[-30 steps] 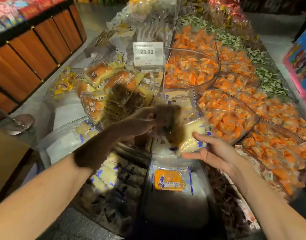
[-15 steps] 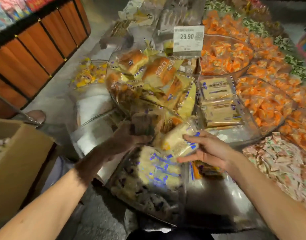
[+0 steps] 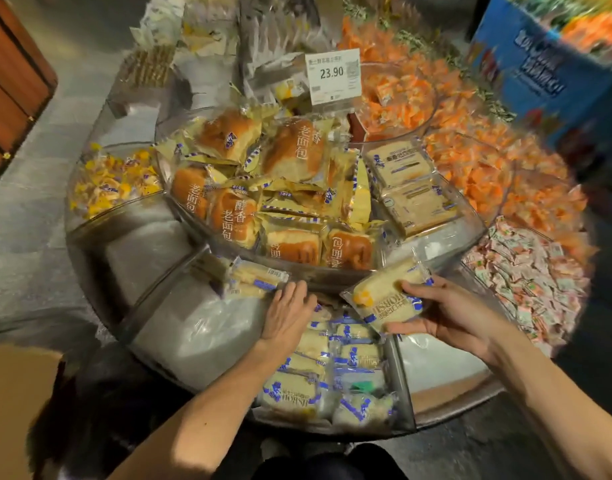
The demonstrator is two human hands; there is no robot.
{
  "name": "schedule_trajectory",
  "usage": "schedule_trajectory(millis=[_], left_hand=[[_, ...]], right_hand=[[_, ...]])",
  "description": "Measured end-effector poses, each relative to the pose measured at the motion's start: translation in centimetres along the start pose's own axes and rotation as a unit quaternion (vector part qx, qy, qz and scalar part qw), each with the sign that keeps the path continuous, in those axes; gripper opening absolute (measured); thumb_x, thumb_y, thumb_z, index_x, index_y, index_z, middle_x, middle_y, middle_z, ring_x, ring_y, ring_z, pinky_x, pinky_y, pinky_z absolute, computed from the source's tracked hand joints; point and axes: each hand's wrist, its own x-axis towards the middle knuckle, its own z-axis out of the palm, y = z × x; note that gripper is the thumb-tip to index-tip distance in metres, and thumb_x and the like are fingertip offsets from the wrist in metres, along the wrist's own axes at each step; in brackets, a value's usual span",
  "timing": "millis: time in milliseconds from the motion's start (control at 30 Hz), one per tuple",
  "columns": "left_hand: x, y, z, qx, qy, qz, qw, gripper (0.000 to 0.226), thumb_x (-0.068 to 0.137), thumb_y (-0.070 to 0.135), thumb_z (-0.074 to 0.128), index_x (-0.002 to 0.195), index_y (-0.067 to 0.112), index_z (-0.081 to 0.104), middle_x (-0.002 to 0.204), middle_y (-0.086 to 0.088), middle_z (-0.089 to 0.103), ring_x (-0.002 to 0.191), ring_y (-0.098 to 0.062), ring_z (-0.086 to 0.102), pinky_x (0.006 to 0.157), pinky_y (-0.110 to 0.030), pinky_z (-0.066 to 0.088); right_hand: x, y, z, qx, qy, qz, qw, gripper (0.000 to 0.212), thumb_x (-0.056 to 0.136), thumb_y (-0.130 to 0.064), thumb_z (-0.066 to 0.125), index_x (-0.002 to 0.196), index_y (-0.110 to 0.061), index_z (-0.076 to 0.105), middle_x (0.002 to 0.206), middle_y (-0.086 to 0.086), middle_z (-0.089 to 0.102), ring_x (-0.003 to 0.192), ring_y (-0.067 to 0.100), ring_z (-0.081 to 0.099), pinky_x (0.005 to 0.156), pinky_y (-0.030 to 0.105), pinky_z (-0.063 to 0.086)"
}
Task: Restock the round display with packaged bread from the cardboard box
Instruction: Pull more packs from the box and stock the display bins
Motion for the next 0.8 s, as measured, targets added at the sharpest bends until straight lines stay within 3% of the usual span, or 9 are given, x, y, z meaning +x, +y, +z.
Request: schedule_trajectory(millis=[100,200,267,333,467,633,733,800], left_hand=[[0.8,-0.2,0.9,-0.031,-0.055,0.006,0.998,0.062,0.09,0.0,0.063,0.145,0.012,0.036,0.143,-0.011,0.042,0.128,-0.027,0.042,0.104,-0.035,0.039],[1.4,-1.1,0.2,-0.149,-0.121,0.01,0.981,0.063,0.09,0.037,0.069,0.145,0.02,0.045,0.142,-0.01,0.05,0.129,-0.026,0.049,0.107,-0.039,0.039],[1.2,-1.6,-0.1,-0.155,-0.147,0.035,0.976,0.058,0.09,0.05,0.063,0.14,0.021,0.053,0.136,-0.006,0.054,0.126,-0.023,0.05,0.108,-0.037,0.039],[0.9,-1.8,-0.1,-0.115,-0.146,0.051,0.981,0.048,0.096,0.043,0.057,0.138,0.02,0.055,0.135,-0.003,0.052,0.125,-0.021,0.049,0.108,-0.033,0.036],[1.2,-1.2,0.7,-0.057,-0.116,0.062,0.99,0.042,0.101,0.032,0.052,0.138,0.015,0.054,0.147,-0.01,0.044,0.13,-0.025,0.047,0.11,-0.037,0.038],[1.1,-1.0,1.2,-0.011,-0.113,0.066,0.991,0.039,0.103,0.017,0.049,0.142,0.012,0.045,0.163,-0.007,0.022,0.144,-0.028,0.032,0.113,-0.043,0.039],[1.4,-0.7,0.7,0.002,-0.127,0.063,0.99,0.049,0.099,0.0,0.051,0.145,0.013,0.041,0.161,-0.007,0.027,0.145,-0.029,0.032,0.113,-0.045,0.04],[1.8,0.0,-0.8,-0.052,-0.146,0.047,0.987,0.047,0.099,0.005,0.05,0.145,0.017,0.045,0.156,-0.005,0.039,0.142,-0.027,0.037,0.116,-0.045,0.034]], right_hand=[[-0.4,0.0,-0.6,0.013,0.01,0.0,1.0,0.025,0.081,-0.004,0.062,0.105,-0.001,0.064,0.122,0.026,0.066,0.11,0.042,0.065,0.068,0.053,0.062],[-0.4,0.2,-1.1,0.01,0.009,0.005,1.0,0.015,0.08,-0.004,0.063,0.091,0.001,0.071,0.115,0.027,0.069,0.109,0.043,0.066,0.07,0.055,0.061],[-0.2,0.3,-1.4,0.01,0.011,0.003,1.0,0.013,0.08,-0.004,0.063,0.079,-0.001,0.075,0.106,0.025,0.071,0.1,0.039,0.071,0.072,0.057,0.06],[0.1,0.3,-1.5,0.015,0.01,0.007,1.0,0.014,0.08,-0.004,0.063,0.087,0.001,0.075,0.106,0.024,0.072,0.096,0.037,0.072,0.072,0.056,0.06],[0.8,0.3,-2.0,0.024,0.011,0.019,0.999,0.045,0.079,-0.004,0.064,0.122,0.008,0.058,0.12,0.029,0.066,0.105,0.039,0.068,0.065,0.05,0.062],[0.8,0.5,-2.6,0.032,0.012,0.03,0.999,0.033,0.079,-0.004,0.065,0.111,0.004,0.063,0.114,0.025,0.07,0.098,0.037,0.072,0.064,0.049,0.062],[0.8,0.6,-2.8,0.035,0.016,0.034,0.999,0.031,0.077,-0.004,0.067,0.108,0.002,0.062,0.112,0.023,0.071,0.097,0.037,0.072,0.065,0.05,0.061],[0.9,0.6,-2.8,0.029,0.014,0.032,0.999,0.038,0.077,-0.003,0.067,0.114,0.003,0.059,0.111,0.024,0.071,0.097,0.038,0.071,0.068,0.053,0.061]])
